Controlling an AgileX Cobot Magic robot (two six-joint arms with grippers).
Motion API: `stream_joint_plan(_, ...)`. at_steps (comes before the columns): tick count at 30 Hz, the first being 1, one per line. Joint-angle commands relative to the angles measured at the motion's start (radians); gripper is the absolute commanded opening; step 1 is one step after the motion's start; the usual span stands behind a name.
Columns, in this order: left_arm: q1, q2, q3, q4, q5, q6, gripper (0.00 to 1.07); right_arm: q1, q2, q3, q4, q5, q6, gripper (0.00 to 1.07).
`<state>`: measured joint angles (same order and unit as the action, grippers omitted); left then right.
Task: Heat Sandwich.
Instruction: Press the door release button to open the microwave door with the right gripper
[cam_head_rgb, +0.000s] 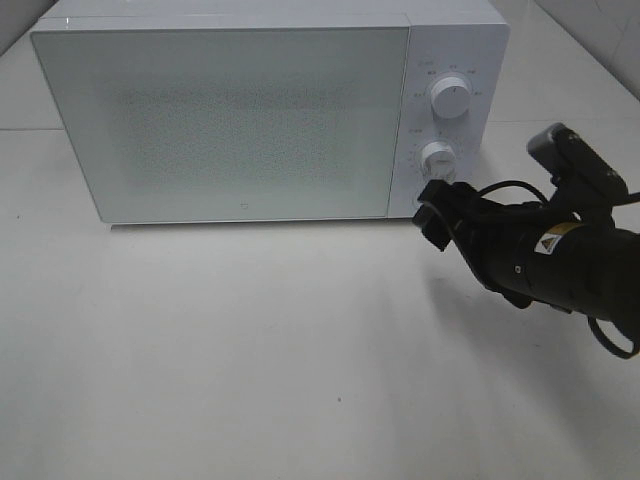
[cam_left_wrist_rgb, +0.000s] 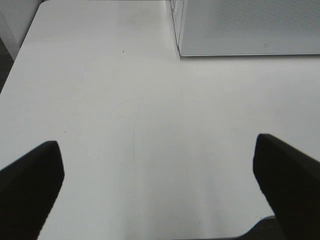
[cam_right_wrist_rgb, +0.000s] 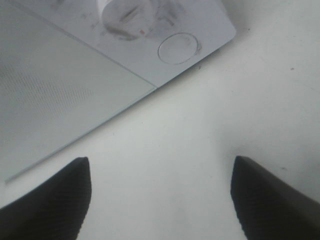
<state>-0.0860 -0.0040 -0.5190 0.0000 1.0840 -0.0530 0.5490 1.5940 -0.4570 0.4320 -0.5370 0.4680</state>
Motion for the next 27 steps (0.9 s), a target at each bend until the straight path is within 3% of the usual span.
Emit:
stream_joint_plan(1,0.003,-0.016,0.0,0.0,-0.013,-0.005,0.98,-0.002,-0.022,-0.023,-0.014,0.069,-0.118,0.76)
stream_joint_plan(10,0.003,-0.016,0.0,0.0,-0.013,-0.005,0.98,-0.002,-0.075,-0.183,-0.016,0.522,-0.665,0.76)
stream_joint_plan(15,0.003,-0.016,0.0,0.0,-0.013,-0.005,0.98,-0.002,-0.086,-0.217,-0.05,0.634,-0.71,0.76)
stream_joint_plan(19,0.003,-0.016,0.0,0.0,-0.013,-0.005,0.98,-0.002,-0.124,-0.255,-0.157,0.794,-0.71,0.75)
stream_joint_plan(27,0.003,-0.016,0.0,0.0,-0.013,-0.005,0.98,-0.002,-0.247,-0.256,-0.224,0.881,-0.703,0.75)
